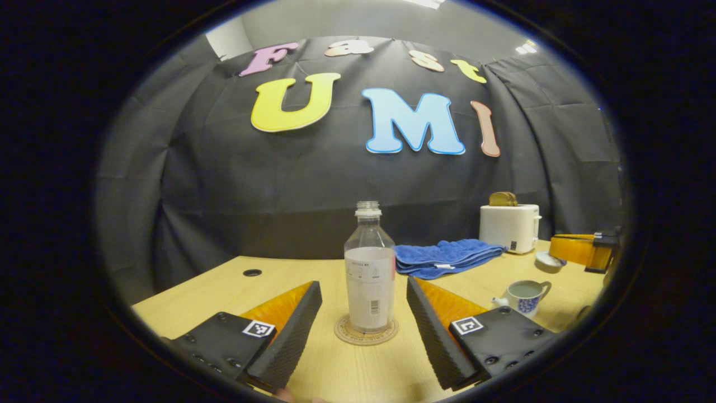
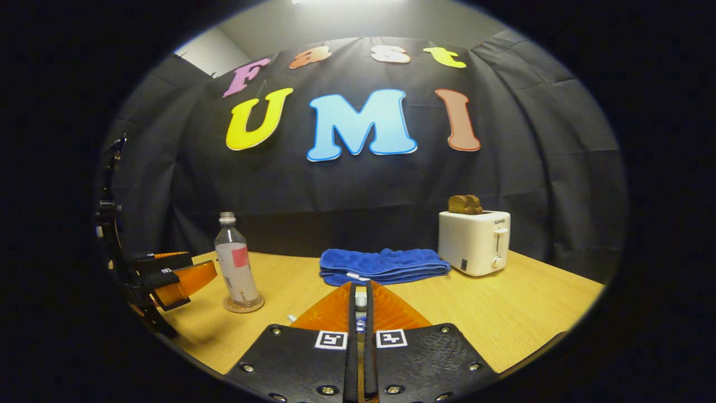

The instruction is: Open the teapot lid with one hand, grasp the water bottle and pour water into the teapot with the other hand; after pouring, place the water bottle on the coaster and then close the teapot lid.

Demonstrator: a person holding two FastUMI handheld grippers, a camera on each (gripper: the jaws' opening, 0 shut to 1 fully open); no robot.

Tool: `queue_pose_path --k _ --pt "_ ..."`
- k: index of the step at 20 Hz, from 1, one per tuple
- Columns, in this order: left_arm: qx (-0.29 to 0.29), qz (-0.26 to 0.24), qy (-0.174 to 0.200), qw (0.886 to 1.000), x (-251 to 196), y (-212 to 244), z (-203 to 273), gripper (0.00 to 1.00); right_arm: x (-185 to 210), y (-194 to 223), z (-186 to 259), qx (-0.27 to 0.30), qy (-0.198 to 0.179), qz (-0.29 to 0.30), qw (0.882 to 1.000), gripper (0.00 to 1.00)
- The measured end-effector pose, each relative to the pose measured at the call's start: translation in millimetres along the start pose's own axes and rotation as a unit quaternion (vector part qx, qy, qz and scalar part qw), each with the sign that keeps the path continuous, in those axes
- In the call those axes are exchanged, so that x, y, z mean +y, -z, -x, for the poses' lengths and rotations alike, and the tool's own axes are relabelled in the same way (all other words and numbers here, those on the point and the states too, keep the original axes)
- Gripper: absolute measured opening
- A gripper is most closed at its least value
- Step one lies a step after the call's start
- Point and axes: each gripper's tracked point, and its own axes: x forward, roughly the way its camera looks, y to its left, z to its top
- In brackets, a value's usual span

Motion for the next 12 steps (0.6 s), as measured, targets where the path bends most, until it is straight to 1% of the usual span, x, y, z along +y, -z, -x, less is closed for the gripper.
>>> queue_pose_path --k 2,5,7,9,12 --pt "-0.003 0.001 -0.009 1.0 3.9 0.8 16.2 1.0 16.5 1.0 -4.6 0.001 -0.023 0.006 1.0 0.04" --pt "-0.005 0.011 -0.025 1.0 14.0 -1.2 39.6 1.0 27.5 11.9 -11.8 0.017 -0.034 0.021 0.999 0.05" --pt "-0.004 0.02 -0.035 0.999 21.0 -1.7 53.8 1.0 31.3 17.5 -12.2 0.024 -0.037 0.03 0.999 0.05" --pt "-0.004 0.023 -0.046 0.999 29.6 -1.8 65.8 1.0 28.0 19.7 -12.5 0.029 -0.031 0.04 0.998 0.04" --pt "0.003 0.033 -0.063 0.997 38.2 6.3 81.5 1.0 24.4 24.7 -13.8 0.036 -0.03 0.035 0.998 0.05"
